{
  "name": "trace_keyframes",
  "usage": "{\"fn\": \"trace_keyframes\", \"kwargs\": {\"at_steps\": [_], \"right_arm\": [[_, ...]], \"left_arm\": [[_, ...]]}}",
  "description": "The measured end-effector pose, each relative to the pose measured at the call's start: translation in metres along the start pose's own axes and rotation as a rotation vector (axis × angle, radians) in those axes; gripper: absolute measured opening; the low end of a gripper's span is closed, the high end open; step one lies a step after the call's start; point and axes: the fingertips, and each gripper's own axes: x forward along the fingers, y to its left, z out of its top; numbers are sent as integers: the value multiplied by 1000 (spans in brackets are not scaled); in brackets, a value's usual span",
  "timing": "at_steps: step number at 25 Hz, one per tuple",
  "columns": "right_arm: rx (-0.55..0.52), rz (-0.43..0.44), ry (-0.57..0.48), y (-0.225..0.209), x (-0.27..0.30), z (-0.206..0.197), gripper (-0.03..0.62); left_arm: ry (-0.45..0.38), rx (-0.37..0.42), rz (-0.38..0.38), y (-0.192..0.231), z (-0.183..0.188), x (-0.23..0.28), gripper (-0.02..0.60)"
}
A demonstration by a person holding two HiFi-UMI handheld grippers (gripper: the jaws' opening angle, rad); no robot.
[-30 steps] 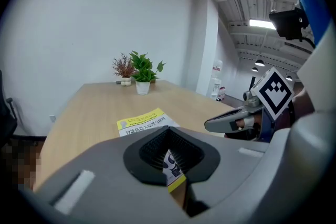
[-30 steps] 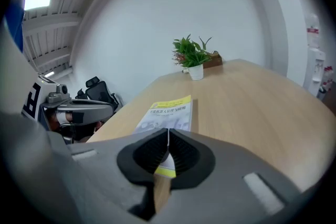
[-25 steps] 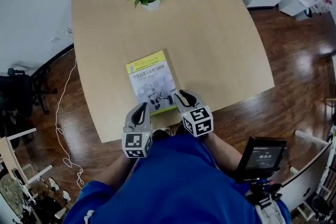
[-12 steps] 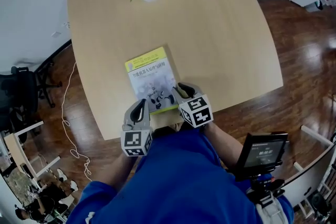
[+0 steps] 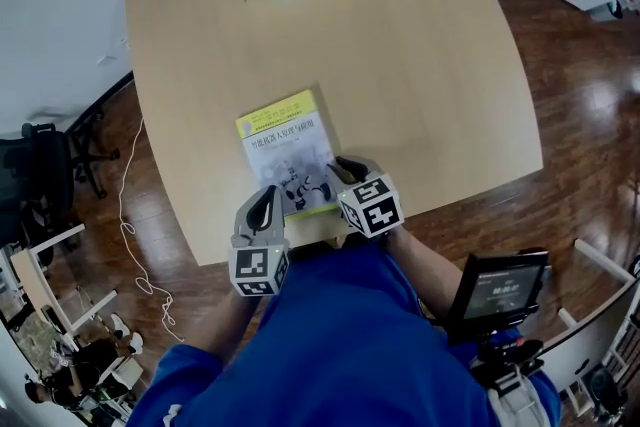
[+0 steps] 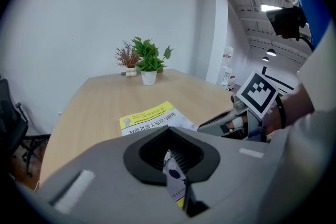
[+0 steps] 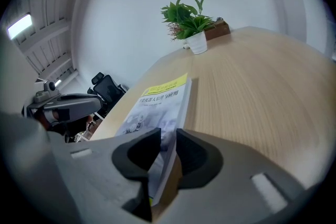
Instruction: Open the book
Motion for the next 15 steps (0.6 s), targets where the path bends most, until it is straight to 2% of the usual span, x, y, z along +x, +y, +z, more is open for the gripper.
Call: {"fn": "trace_keyframes", "kwargs": {"at_steps": [15], "right_arm": [[-26, 36, 57, 2, 1, -1, 91]], "left_arm": [[5, -12, 36, 0, 6, 2, 6]]}}
